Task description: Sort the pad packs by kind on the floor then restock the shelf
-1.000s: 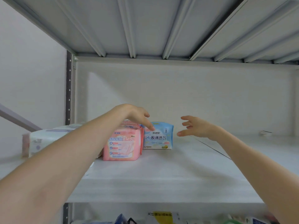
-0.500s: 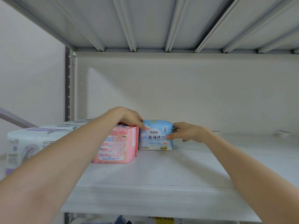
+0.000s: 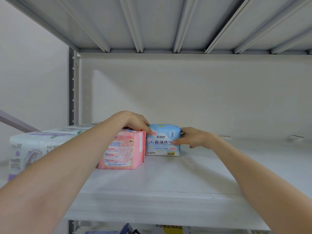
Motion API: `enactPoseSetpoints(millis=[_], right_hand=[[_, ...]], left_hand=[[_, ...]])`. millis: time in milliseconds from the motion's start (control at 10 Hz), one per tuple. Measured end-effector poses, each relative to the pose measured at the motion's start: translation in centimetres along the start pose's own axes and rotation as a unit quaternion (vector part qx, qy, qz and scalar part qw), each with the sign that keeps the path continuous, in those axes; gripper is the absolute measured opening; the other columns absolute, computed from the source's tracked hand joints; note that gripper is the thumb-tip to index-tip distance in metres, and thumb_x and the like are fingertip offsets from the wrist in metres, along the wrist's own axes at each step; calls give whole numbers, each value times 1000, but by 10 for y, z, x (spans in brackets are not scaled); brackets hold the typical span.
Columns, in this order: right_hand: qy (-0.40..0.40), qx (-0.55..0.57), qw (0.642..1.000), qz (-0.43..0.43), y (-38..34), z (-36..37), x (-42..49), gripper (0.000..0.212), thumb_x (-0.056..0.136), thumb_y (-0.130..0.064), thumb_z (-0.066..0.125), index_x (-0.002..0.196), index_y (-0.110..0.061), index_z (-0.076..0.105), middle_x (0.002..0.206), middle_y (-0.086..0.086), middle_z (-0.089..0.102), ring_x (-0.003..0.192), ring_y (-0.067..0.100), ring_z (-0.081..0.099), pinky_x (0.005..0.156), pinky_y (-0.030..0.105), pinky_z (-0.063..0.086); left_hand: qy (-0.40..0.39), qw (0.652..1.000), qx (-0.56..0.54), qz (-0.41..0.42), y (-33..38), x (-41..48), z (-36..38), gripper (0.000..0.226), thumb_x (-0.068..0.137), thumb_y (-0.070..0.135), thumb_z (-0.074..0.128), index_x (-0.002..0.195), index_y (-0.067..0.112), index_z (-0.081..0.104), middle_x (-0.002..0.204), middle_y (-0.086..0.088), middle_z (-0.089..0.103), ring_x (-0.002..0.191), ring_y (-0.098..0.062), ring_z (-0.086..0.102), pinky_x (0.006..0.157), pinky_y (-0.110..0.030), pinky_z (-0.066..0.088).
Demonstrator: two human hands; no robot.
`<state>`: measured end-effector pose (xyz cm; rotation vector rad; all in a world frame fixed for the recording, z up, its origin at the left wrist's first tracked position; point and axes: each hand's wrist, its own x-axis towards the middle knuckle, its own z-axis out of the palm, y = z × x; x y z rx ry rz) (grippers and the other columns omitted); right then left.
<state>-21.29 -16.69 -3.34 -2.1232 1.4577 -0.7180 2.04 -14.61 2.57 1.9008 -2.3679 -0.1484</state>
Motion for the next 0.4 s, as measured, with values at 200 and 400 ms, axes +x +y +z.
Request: enactPoseSetpoints(millis=[200, 400], right_hand=[[35, -11, 999, -29, 0, 0, -4, 43, 83, -33, 73, 120, -22, 54, 126, 2, 63, 112, 19, 59, 91, 30, 47], [131, -85, 987, -31, -3, -5, -23, 72, 84, -36, 72, 143, -14, 38, 140, 9, 51, 125, 22, 50, 99, 32, 41]], left_hand=[[80, 997, -1, 6, 3, 1, 0, 68, 81, 48, 71, 138, 16, 52, 138, 2, 54, 123, -19, 53, 107, -37, 40], [169, 985, -11, 22, 24, -16, 2, 67, 81, 36, 72, 141, 20, 46, 147, -2, 43, 131, -23, 45, 105, -34, 39]])
